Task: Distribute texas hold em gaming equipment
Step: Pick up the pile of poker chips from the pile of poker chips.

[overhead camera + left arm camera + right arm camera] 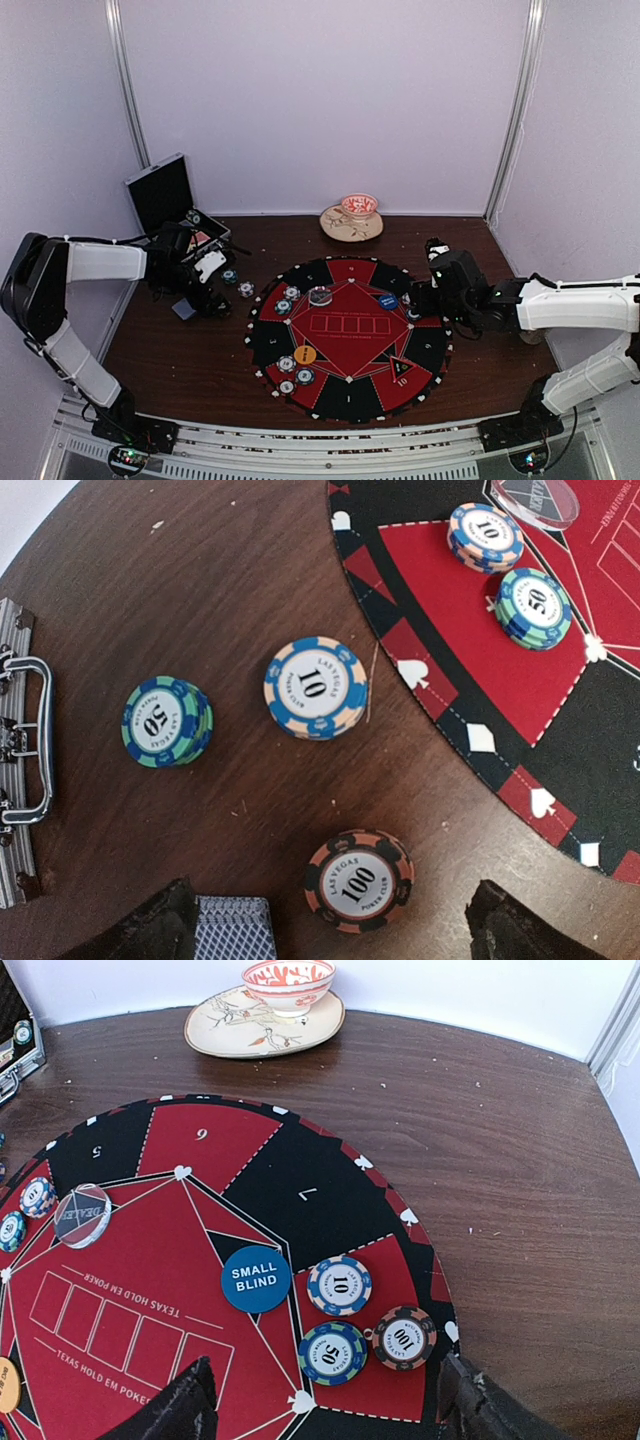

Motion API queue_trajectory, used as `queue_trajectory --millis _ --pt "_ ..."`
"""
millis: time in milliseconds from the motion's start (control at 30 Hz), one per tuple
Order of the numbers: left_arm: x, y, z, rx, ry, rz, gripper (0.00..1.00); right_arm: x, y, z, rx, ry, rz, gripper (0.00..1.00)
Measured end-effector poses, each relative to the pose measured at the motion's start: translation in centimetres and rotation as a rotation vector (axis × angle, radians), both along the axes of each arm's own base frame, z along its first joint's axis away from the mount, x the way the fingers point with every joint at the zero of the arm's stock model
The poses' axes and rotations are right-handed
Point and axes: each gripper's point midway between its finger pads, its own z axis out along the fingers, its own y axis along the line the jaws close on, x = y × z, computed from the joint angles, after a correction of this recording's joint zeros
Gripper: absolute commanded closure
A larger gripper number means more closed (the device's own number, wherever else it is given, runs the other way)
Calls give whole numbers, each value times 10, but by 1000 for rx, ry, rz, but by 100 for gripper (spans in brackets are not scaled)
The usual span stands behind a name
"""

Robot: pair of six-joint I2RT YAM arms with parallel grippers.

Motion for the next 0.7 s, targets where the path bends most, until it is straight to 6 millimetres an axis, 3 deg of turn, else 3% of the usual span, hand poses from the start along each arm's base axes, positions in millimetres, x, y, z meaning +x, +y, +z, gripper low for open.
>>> queue_trajectory --millis 433,700 --pt "-2 1 -21 16 56 0 16 -1 1 0 0 0 3 23" --pt "2 -1 -22 12 55 -3 25 -1 1 0 0 0 3 23"
